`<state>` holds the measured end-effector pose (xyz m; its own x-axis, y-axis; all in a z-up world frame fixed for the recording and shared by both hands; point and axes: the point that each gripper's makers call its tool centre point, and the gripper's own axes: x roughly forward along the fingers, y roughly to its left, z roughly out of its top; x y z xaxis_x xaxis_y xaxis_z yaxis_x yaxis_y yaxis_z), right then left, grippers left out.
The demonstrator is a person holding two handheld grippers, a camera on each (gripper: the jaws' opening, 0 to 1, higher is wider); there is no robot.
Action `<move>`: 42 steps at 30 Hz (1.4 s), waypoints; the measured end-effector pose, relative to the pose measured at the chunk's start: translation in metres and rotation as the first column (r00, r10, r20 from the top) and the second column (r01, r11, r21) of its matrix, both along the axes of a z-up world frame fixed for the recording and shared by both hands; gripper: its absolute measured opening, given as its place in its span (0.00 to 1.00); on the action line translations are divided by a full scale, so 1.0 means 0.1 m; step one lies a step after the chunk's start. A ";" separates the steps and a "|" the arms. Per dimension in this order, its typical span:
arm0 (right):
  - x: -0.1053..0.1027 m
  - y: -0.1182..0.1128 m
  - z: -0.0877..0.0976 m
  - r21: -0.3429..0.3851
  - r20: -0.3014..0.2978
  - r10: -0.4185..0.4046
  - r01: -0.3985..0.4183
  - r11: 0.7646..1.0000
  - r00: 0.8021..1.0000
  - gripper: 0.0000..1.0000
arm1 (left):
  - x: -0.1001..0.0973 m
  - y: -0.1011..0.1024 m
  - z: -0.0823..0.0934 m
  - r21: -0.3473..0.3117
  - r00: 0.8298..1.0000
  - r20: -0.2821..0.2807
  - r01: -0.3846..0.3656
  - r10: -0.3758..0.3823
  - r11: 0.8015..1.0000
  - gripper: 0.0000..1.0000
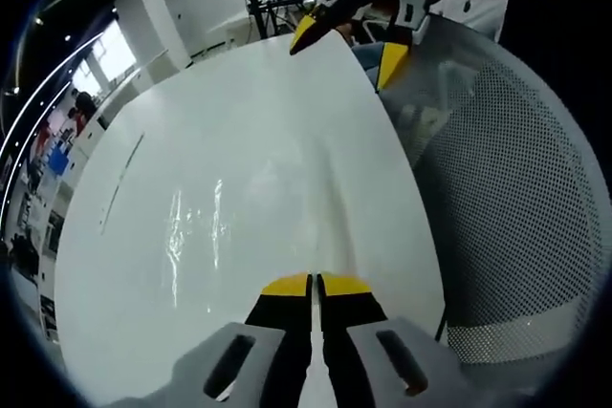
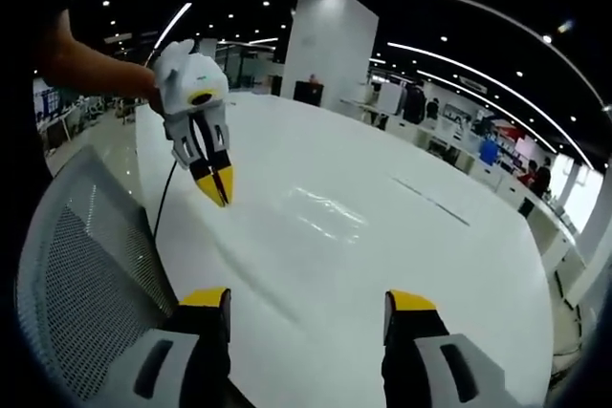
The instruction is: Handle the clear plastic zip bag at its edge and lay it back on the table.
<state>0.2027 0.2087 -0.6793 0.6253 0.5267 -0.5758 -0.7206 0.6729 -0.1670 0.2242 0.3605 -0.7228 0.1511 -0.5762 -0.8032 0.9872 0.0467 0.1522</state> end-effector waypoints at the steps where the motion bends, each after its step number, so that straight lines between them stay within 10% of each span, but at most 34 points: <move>1: 0.01 0.02 0.00 0.002 0.000 0.005 -0.005 1.000 1.000 0.62 | -0.01 -0.01 0.02 -0.004 1.000 0.000 0.000 0.000 1.000 0.00; 42: 0.03 0.64 -0.12 -0.060 -0.033 0.254 -0.256 0.965 0.967 0.23 | -0.27 -0.29 0.40 -0.094 0.997 -0.009 0.076 -0.077 0.993 0.00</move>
<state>0.2054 0.2731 -0.6908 0.4600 0.6287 -0.6270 -0.8715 0.4548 -0.1834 0.1974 0.3312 -0.6827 0.0940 -0.6587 -0.7465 0.9902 -0.0157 0.1386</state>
